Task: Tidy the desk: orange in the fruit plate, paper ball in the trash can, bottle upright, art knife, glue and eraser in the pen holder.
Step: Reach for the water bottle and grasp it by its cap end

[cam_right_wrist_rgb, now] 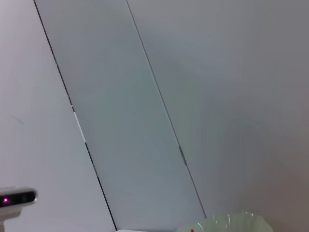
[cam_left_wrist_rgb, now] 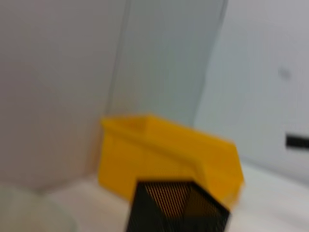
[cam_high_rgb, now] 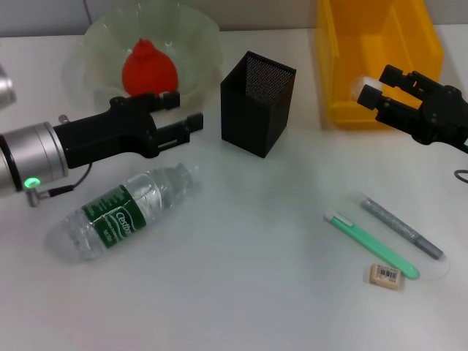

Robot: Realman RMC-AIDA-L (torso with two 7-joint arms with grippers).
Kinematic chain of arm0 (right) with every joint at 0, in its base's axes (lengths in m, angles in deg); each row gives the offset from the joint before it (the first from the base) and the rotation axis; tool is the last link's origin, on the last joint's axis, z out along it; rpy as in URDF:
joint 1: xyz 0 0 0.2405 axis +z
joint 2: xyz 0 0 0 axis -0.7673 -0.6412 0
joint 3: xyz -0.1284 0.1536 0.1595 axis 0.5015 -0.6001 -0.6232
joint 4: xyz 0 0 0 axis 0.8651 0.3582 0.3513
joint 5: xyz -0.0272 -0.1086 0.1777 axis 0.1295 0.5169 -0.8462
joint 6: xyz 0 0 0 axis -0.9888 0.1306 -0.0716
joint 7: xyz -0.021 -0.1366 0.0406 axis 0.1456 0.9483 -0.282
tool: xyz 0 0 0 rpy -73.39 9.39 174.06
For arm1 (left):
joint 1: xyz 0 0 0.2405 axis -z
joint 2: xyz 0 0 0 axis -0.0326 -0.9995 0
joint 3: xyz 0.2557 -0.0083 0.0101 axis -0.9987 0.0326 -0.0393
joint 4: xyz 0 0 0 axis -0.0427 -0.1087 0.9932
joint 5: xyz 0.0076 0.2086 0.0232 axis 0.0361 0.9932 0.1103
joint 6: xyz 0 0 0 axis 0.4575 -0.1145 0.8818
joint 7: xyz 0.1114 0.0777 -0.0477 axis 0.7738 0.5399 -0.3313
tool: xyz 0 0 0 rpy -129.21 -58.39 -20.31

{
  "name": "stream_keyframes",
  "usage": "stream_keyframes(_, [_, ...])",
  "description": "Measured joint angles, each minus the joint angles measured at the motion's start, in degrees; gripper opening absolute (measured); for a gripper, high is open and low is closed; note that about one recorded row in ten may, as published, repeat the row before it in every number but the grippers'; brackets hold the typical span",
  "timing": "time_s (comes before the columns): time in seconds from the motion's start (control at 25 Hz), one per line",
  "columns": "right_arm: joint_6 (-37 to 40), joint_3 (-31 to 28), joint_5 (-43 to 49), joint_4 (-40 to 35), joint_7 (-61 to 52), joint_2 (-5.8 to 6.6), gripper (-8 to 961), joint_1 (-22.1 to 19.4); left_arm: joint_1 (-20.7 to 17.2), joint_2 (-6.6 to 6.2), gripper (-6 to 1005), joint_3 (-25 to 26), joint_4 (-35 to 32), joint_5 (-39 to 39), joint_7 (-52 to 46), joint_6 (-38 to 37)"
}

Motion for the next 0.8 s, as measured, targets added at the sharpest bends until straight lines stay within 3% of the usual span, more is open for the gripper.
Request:
stream_keyframes(0.08, [0.08,-0.27,0.01,0.15,-0.01,0.0,781,-0.08,-0.21,0.07,636,-0.94,-9.4,9.84,-12.29,-0.65])
stream_keyframes(0.24, [-0.09,-0.36,-0.08,0.26,0.12,-0.02,782,-0.02,0.57,0.94,636,-1.91,-16.3,18.8,-22.03,-0.92])
stream_keyframes(0.48, [-0.22,-0.41,-0.07,0.36,0.23,-0.05,782,0.07,3.48,0.91,635,-4.67,-17.51,24.82,-30.07,0.28])
stream_keyframes(0.64, [-0.22,-0.44,-0.14,0.48,0.34,-0.05,781,0.06,7.4,1.02,635,-8.72,-19.28,34.11,-39.16,1.37])
stream_keyframes(0.8, [-0.22,-0.46,0.05,0.51,0.48,-0.05,781,0.05,8.85,1.06,634,-11.13,-19.39,36.95,-42.07,2.76])
